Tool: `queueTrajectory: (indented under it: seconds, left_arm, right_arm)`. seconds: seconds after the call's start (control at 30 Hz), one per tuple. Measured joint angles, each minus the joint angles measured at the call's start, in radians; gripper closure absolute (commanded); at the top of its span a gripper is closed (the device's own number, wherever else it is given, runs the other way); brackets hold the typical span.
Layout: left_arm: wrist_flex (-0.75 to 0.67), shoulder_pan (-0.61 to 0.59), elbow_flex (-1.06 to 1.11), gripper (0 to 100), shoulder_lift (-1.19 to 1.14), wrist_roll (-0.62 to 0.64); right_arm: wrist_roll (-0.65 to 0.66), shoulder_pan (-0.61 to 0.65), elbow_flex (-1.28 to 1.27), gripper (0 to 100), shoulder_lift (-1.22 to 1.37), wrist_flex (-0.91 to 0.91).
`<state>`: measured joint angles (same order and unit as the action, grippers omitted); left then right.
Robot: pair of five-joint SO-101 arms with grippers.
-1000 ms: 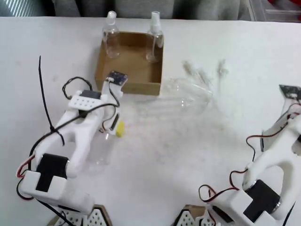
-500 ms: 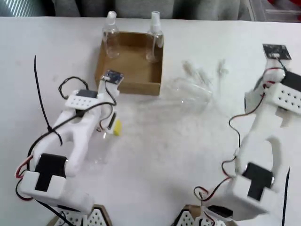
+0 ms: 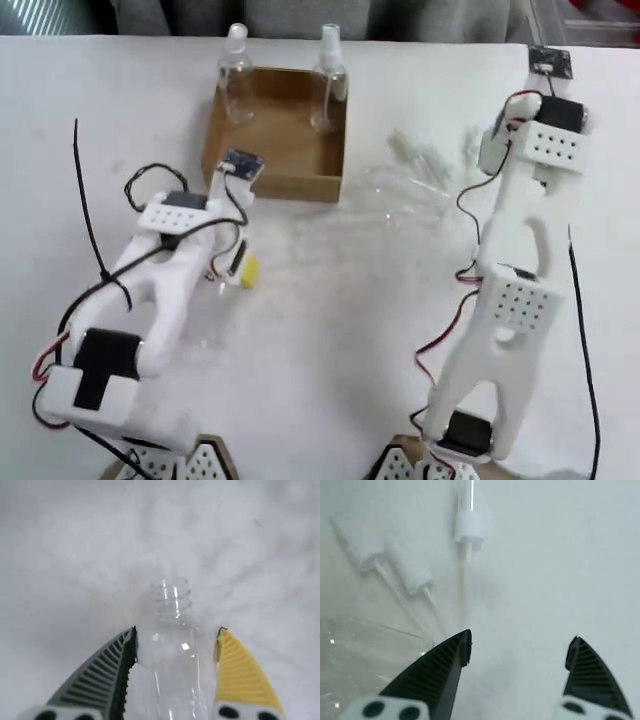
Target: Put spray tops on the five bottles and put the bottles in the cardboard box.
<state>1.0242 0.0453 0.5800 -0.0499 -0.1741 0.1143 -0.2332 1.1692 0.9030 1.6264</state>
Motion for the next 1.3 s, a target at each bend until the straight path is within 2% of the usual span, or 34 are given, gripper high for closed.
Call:
queueTrajectory:
  seconds: [0.17, 0.3, 0.5, 0.8, 1.03, 1.13, 1.3]
  left_arm:
    - [-0.117, -0.002, 0.167, 87, 0.149, -0.023]
    - [-0.164, -0.003, 0.258, 87, 0.235, -0.025]
    - [-0.172, -0.003, 0.261, 87, 0.241, -0.026]
    - [-0.178, -0.003, 0.261, 87, 0.241, -0.026]
    - [-0.178, -0.003, 0.261, 87, 0.241, -0.026]
    - [-0.178, -0.003, 0.261, 87, 0.241, -0.026]
    - [-0.178, -0.003, 0.261, 87, 0.241, -0.026]
  right_arm:
    - [-0.021, 0.014, 0.238, 72.3, 0.161, 0.0]
    - [-0.023, 0.02, 0.282, 72.3, 0.241, -0.048]
    - [-0.023, 0.023, 0.284, 72.3, 0.302, -0.195]
    - [-0.023, 0.077, 0.295, 72.3, 0.305, -0.226]
    - [-0.023, 0.091, 0.264, 72.8, 0.393, -0.35]
    - [-0.023, 0.091, 0.259, 80.0, 0.448, -0.416]
    - [-0.023, 0.087, 0.264, 99.1, 0.505, -0.546]
